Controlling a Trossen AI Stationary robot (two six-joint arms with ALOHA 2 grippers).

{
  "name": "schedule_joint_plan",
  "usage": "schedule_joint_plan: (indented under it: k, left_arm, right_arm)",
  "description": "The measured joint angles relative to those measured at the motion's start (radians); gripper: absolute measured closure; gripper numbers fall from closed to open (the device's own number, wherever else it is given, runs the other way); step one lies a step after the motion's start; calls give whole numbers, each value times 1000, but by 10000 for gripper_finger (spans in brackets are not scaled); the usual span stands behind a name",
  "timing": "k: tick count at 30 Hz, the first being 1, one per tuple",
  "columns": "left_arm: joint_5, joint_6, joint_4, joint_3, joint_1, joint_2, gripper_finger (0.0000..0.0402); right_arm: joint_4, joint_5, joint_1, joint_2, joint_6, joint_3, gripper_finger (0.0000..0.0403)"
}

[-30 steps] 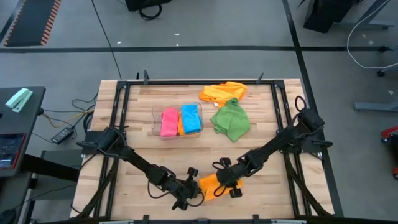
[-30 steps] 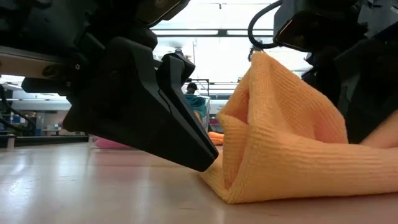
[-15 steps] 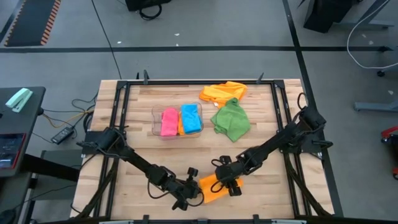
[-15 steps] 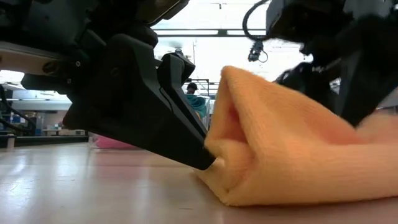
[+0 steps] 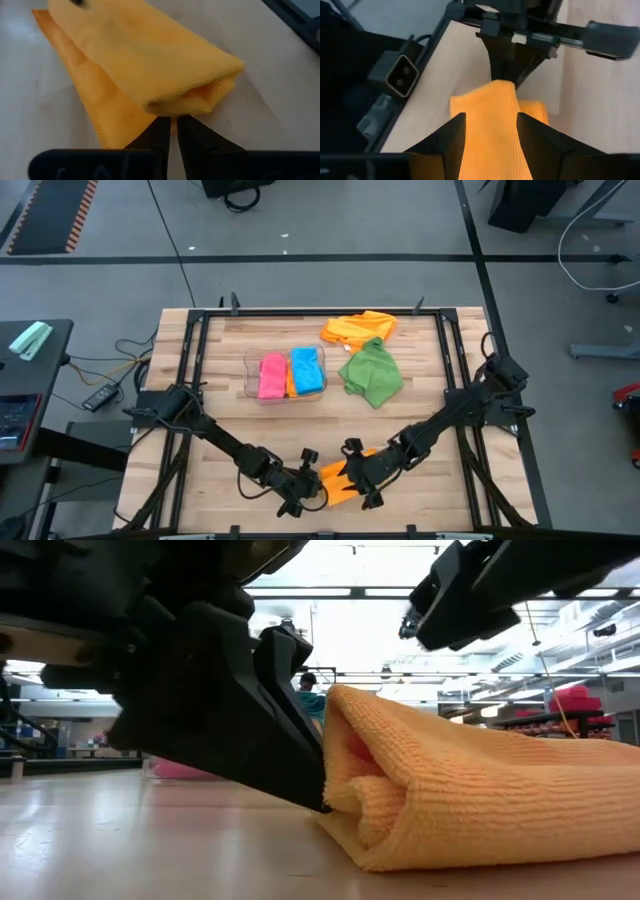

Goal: Fold microfiber towels
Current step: Fold the bottom orange microfiber cloth

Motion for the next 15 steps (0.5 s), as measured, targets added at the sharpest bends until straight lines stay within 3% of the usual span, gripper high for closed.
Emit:
schedule_joint_plan:
  k: [9, 15]
  left_arm:
    - [-13, -15, 1, 0, 9, 0, 369]
    - [-13, -26, -4, 0, 10, 0, 366]
  right_arm:
    - [169, 20, 11, 123, 6, 0, 219]
    - [105, 115, 6, 168, 43, 0, 219]
